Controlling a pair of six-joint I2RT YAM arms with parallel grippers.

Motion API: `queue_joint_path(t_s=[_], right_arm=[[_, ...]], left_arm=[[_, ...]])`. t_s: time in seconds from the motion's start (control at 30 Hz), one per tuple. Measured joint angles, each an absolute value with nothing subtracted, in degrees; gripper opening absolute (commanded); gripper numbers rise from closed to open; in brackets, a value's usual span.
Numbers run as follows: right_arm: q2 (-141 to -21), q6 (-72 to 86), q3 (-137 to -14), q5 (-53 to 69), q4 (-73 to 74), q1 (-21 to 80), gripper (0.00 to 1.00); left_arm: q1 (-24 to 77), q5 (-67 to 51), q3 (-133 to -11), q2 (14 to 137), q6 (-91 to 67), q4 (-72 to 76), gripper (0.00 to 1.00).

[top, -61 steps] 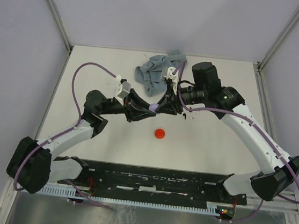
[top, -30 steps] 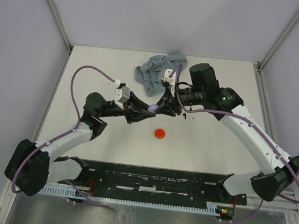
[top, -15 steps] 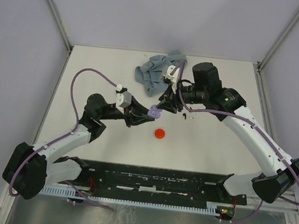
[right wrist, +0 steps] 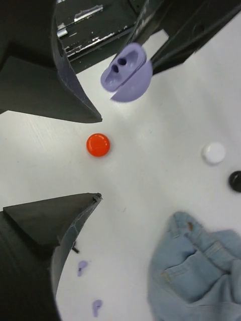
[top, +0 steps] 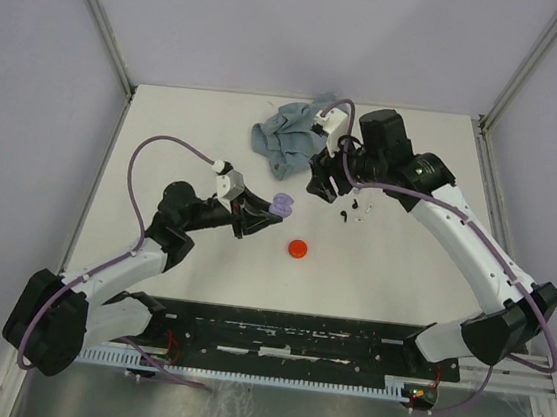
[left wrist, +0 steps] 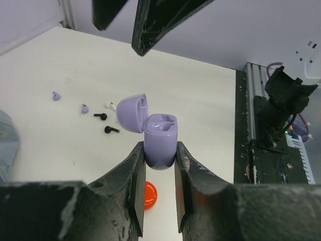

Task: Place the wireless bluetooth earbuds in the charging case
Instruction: Pick up the earbud from the center of the board.

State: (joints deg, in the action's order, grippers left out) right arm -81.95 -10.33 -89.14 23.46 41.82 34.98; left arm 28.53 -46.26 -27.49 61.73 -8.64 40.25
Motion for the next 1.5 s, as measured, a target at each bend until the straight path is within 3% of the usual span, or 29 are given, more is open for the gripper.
queue_joint_path(t_s=[0.43, 0.77, 1.07, 1.5], right_arm=[[-90.61, -3.81, -79.40, 3.75, 48.01, 30.09, 0.67], [-100.44, 0.21, -78.50, -3.62, 45.78, 27.00, 0.66], [-110.89, -2.72, -86.78, -4.29, 42.09, 21.17, 0.66], [-125.23, -13.06, -99.18, 7.53, 41.47, 15.84, 0.64]], left_arm=[[24.45, -45.10, -26.24, 61.58, -8.67, 40.34, 0.03], [24.45, -45.08, -26.17, 61.32, -7.75, 39.38, 0.03], [24.45, -44.16, -25.39, 60.36, -4.95, 39.09, 0.03], [24.45, -43.62, -23.97, 60.36, -3.33, 39.38, 0.03]])
